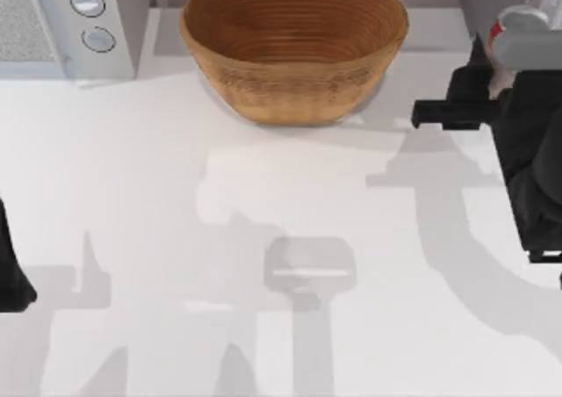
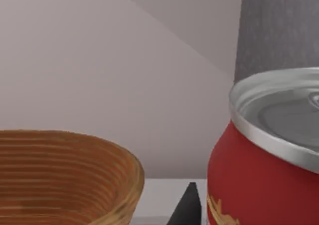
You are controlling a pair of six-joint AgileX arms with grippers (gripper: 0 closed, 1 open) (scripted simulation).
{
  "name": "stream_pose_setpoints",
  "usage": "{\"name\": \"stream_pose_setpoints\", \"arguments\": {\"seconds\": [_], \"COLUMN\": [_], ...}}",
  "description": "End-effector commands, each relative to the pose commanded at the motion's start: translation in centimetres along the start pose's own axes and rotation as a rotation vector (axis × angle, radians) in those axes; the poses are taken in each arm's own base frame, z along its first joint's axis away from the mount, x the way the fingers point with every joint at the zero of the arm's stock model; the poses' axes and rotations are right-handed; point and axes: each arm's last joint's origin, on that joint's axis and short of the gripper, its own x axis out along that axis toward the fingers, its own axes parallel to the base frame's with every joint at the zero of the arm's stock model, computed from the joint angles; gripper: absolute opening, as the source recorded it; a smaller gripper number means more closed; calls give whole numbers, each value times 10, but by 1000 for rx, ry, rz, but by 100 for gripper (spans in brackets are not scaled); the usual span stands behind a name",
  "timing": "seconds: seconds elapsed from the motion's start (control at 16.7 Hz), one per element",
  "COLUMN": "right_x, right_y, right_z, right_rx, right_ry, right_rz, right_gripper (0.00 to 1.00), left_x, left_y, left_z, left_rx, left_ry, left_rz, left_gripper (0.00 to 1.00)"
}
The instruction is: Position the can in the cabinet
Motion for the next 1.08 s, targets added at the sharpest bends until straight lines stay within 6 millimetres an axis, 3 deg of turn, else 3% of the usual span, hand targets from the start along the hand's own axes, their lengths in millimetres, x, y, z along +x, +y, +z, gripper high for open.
{"name": "stream_pose_setpoints", "arguments": {"seconds": [0.18,0.36,0.66,0.96,1.08], "right_x": [-19,-36,-65,-108,-122], "right_y": [-30,-59,-98,-124,-133], "right_z": [24,29,4,4,-8], "right_rx": [48,49,-14,32,31], "right_ry": [-54,-62,28,-86,-101], "right_rz": [31,22,4,52,59], "right_gripper": [0,0,0,0,0], "left_x": [0,0,0,0,0], "left_y": [0,0,0,0,0], "left_z": [0,0,0,0,0], "left_rx": [0,0,0,0,0], "left_ry": [0,0,0,0,0], "left_rz": [0,0,0,0,0], "left_gripper": [100,100,100,100,100]}}
